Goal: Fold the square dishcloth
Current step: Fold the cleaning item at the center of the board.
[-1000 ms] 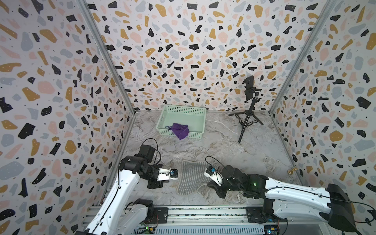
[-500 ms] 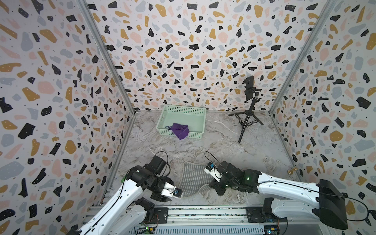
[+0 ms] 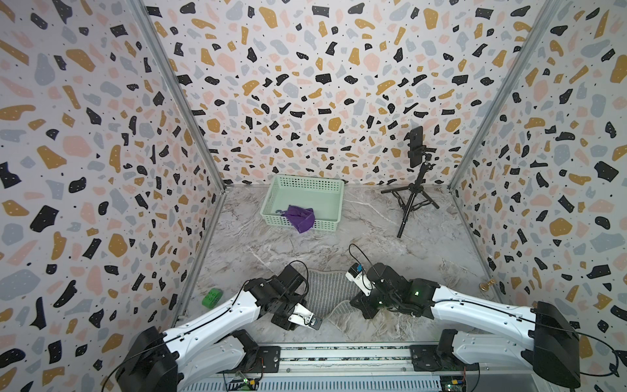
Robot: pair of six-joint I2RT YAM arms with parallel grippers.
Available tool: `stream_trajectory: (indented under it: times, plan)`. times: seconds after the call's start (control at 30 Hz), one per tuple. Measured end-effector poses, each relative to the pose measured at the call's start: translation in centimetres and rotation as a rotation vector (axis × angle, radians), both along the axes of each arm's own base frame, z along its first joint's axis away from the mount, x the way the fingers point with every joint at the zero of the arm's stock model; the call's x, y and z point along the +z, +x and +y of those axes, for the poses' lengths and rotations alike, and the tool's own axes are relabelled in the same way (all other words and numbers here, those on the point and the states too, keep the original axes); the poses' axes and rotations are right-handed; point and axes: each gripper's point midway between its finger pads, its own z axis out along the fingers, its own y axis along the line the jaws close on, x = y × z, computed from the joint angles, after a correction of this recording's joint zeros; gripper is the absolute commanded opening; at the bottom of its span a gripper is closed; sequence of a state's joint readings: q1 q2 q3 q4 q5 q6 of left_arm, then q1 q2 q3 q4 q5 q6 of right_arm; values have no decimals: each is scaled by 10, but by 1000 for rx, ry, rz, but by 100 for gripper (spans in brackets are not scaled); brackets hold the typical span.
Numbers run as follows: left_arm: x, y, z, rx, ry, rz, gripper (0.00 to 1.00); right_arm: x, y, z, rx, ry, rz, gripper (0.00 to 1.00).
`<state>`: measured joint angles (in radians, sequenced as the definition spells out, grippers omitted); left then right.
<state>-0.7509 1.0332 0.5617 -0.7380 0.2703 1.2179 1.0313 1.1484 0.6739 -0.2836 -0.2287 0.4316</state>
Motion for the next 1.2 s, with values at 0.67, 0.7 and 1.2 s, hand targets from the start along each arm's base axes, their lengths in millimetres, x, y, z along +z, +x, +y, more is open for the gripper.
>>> stream_trajectory:
  times: [0.67,0.7,1.2]
  plan:
    - [-19,13,2,94,100,-74,0,14,-4,-10,-16,33,-9,0]
    - [-14,14,2,108,94,-85,0,14,-5,-11,-16,32,-9,0]
    - [73,-3,17,142,21,-107,0,18,-29,-24,17,17,98,0]
